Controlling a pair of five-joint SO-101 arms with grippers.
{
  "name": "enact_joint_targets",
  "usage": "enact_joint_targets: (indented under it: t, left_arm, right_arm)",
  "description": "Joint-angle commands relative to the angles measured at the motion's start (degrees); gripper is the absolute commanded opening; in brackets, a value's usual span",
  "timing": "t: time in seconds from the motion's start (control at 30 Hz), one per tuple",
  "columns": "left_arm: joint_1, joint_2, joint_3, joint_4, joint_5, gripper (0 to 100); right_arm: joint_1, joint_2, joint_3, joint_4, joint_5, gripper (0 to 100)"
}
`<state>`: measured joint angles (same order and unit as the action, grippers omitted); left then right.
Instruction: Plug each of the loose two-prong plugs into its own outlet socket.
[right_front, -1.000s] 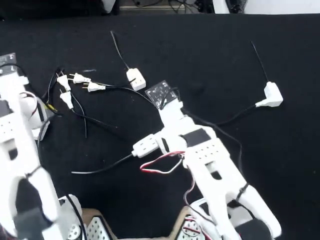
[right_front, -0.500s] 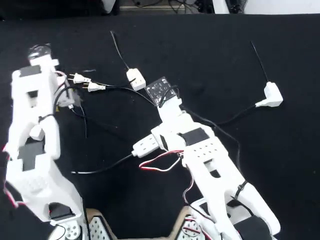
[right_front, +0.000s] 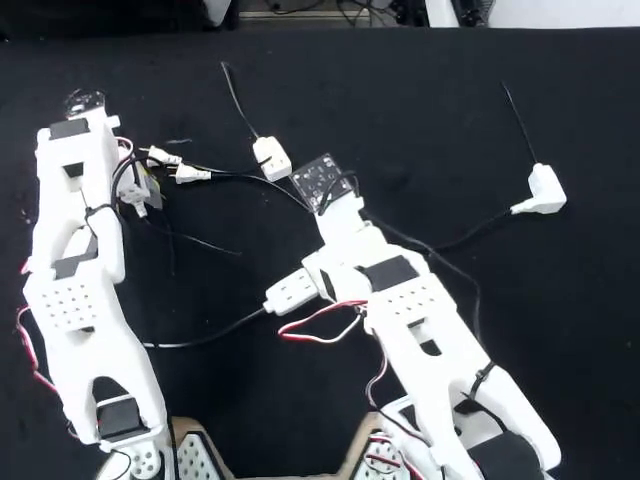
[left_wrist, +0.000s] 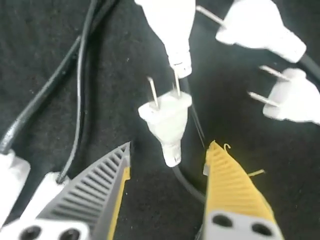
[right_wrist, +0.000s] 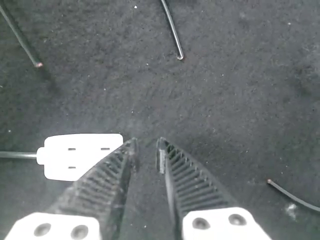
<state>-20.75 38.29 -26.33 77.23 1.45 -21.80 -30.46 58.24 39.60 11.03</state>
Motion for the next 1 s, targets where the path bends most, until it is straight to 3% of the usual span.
enact_joint_targets:
  t: [0.0,0.07,0.23,0.43,0.6,0.7,0.77,0.97]
  left_arm:
    - [-0.92,0.97,-4.62,0.26,0.62,24]
    - [-0.75,1.49,-4.35,0.35,0.62,21]
    - [0.57,1.67,-4.70,3.16,0.62,2]
    - [4.35,1.58,-9.71,9.23,0.62,3]
    - [8.75,1.58,-22.37,21.98,0.62,3]
    - [11.12,1.05,-25.54,23.74,0.62,3]
    - [12.18,-0.70,-24.92,23.74,0.62,3]
    - [17.98,-7.30,-16.31,23.74,0.53,3]
  right_arm:
    - [1.05,0.04,-0.57,-1.41,0.09,7.4]
    - [1.05,0.13,-0.57,-1.41,0.09,7.4]
    - [1.05,0.40,-0.57,-1.41,0.18,7.4]
    - [1.05,0.40,-0.57,-1.41,0.18,7.4]
    - [2.73,0.13,-0.66,-1.49,-0.26,7.3]
    - [7.38,0.04,-1.19,-2.64,-1.67,7.1]
    - [11.78,0.04,-1.71,-3.69,-6.68,7.1]
    - [22.77,0.04,-2.07,-7.65,-16.70,7.1]
